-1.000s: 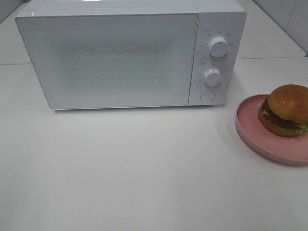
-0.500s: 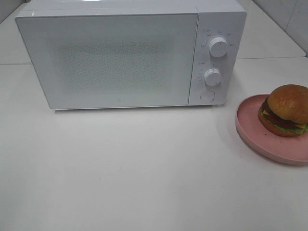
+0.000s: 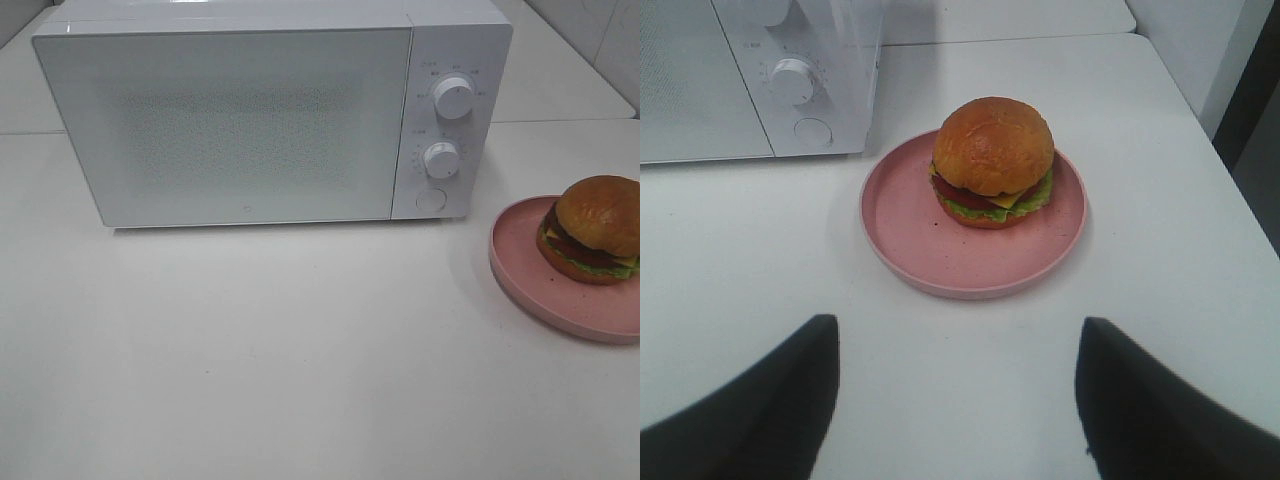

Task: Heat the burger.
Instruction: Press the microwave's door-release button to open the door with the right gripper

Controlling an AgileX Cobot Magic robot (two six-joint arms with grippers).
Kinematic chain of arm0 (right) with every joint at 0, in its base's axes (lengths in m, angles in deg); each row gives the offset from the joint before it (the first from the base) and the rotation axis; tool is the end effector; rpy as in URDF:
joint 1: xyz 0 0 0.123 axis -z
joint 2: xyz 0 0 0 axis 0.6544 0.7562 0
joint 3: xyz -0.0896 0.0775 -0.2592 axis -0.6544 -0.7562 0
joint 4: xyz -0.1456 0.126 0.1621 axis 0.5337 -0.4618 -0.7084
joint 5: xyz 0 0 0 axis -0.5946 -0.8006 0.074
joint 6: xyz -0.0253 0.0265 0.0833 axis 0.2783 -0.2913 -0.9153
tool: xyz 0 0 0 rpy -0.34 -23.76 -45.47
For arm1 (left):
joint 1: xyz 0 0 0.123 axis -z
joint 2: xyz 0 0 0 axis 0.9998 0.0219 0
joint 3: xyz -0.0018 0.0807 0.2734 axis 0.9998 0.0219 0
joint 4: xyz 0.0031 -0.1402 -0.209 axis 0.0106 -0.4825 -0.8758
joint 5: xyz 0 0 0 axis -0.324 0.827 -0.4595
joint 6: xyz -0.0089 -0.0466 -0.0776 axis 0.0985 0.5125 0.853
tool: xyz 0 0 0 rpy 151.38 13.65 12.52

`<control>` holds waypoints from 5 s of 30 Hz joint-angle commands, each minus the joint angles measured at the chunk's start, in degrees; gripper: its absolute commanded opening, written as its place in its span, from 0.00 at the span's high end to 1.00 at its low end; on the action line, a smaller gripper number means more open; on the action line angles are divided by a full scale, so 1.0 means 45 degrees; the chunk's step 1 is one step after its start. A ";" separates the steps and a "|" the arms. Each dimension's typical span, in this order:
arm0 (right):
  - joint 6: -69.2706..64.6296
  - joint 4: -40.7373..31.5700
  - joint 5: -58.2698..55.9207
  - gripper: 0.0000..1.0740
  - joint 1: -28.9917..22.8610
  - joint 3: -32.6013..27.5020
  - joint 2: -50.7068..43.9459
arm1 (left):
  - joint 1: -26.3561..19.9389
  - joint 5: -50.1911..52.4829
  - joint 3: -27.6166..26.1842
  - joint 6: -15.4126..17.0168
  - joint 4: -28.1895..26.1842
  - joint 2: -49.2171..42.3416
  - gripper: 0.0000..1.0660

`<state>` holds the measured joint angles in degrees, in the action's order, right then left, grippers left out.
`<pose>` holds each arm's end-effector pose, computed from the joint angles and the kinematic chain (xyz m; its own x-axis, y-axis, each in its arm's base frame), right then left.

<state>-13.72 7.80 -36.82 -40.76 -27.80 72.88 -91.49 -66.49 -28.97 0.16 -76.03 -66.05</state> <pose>-0.0045 -0.0024 0.2822 -0.4037 0.0524 -0.9134 0.0470 0.9982 0.0365 -0.0048 -0.0055 0.2784 -0.4370 -0.0327 -0.8989 -0.0010 0.9994 -0.0359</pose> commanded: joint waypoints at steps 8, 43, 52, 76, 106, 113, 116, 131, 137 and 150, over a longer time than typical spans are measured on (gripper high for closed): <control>0.0089 -0.0051 0.2776 0.48 -0.0025 0.0662 0.2024 | -0.0025 0.0115 0.0051 0.0000 -0.0051 -0.0255 1.00; -0.0484 -0.0624 1.4833 1.00 -0.0700 0.0662 1.4057 | -0.0025 0.0115 0.0051 0.0000 -0.0051 -0.0255 1.00; -0.0509 -0.0624 1.6629 1.00 -0.3794 0.0662 1.7100 | -0.0025 0.0115 0.0051 0.0000 -0.0051 -0.0255 1.00; -0.9333 -0.0115 2.1110 1.00 -0.4838 0.0688 2.2536 | -0.0025 0.0115 0.0051 0.0000 -0.0051 -0.0255 1.00; -1.7736 -0.1604 2.3937 1.00 -0.4762 0.1923 2.5312 | -0.0025 0.0115 0.0051 0.0000 -0.0051 -0.0255 1.00; -1.6947 -0.2432 2.3797 1.00 -0.4762 0.2330 2.5312 | -0.0025 0.0115 0.0051 0.0000 -0.0051 -0.0255 1.00; -1.6807 -0.2750 2.3593 1.00 -0.4762 0.2572 2.5439 | -0.0025 0.0115 0.0051 0.0000 -0.0051 -0.0255 1.00; -1.6565 -0.3794 2.3644 1.00 -0.4762 0.2699 2.5758 | -0.0025 0.0115 0.0051 0.0000 -0.0051 -0.0255 1.00; -1.6425 -0.3641 2.3746 1.00 -0.4762 0.3209 2.6267 | -0.0025 0.0115 0.0051 0.0000 -0.0051 -0.0255 1.00; -1.6438 -0.3565 2.4866 1.00 -0.4762 0.3540 2.6496 | -0.0025 0.0115 0.0051 0.0000 -0.0051 -0.0255 1.00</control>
<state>-88.72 -8.19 69.58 -62.36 -13.36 192.45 -91.49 -66.49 -28.97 0.16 -76.03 -66.05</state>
